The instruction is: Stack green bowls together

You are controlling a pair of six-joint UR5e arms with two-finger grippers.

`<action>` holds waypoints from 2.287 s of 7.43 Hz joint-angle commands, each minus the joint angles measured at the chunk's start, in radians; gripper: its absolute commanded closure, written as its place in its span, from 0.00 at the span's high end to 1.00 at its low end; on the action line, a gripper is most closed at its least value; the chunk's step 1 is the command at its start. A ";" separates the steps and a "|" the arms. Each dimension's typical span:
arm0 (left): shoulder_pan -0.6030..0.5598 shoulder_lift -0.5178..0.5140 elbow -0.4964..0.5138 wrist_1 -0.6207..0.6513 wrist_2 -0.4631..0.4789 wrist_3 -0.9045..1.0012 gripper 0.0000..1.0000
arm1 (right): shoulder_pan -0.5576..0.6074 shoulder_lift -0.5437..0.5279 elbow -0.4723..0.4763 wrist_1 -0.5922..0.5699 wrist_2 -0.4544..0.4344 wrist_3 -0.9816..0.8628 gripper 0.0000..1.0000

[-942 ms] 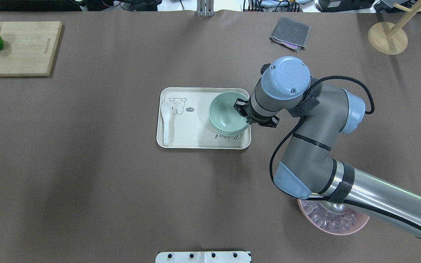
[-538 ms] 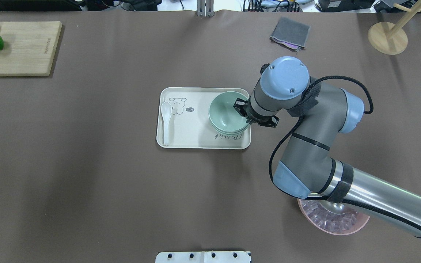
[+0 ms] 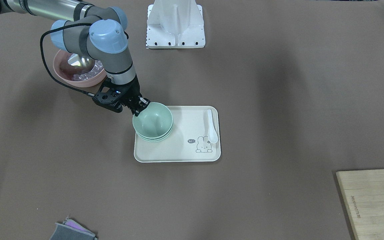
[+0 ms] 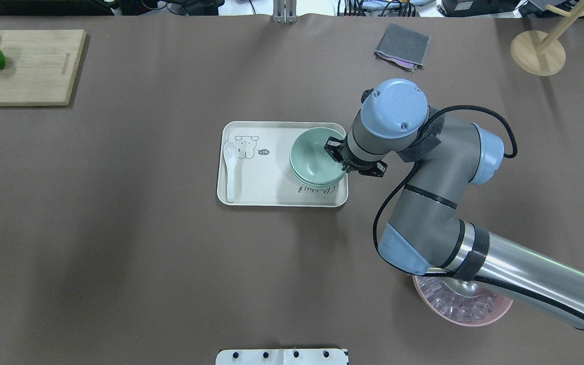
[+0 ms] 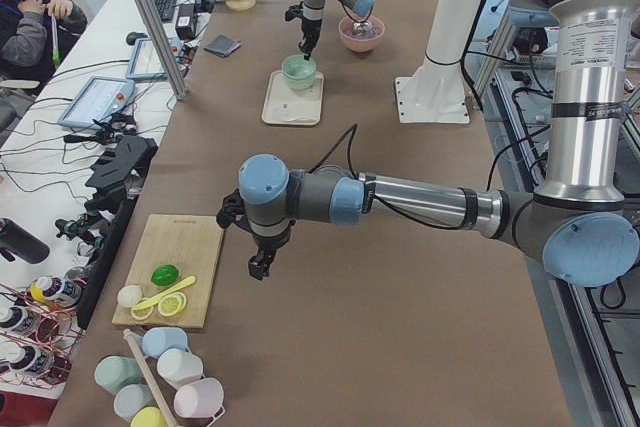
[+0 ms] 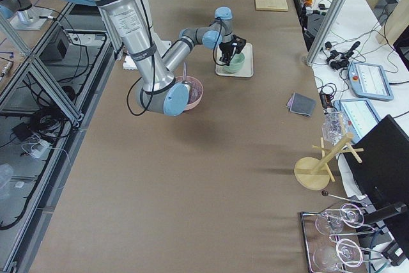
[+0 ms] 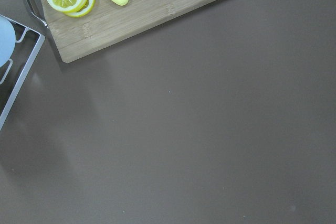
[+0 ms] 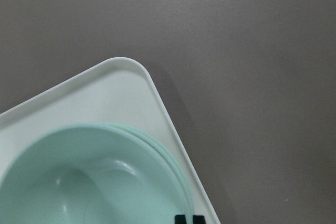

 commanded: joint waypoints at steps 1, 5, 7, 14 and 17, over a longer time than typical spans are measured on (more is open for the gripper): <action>0.000 0.000 0.000 0.000 0.000 0.000 0.98 | 0.000 0.000 0.000 0.000 -0.002 -0.001 0.00; 0.002 0.000 0.000 0.000 -0.004 0.000 0.98 | -0.002 0.000 0.000 0.012 -0.002 -0.016 0.18; 0.000 0.000 0.000 0.000 -0.004 0.000 0.98 | -0.035 -0.006 0.000 0.029 -0.126 -0.077 1.00; 0.000 0.003 0.006 0.000 -0.004 0.000 0.98 | 0.196 -0.105 0.130 -0.072 0.131 -0.377 1.00; -0.002 0.052 -0.011 -0.008 0.007 -0.116 0.98 | 0.421 -0.271 0.221 -0.120 0.282 -0.712 1.00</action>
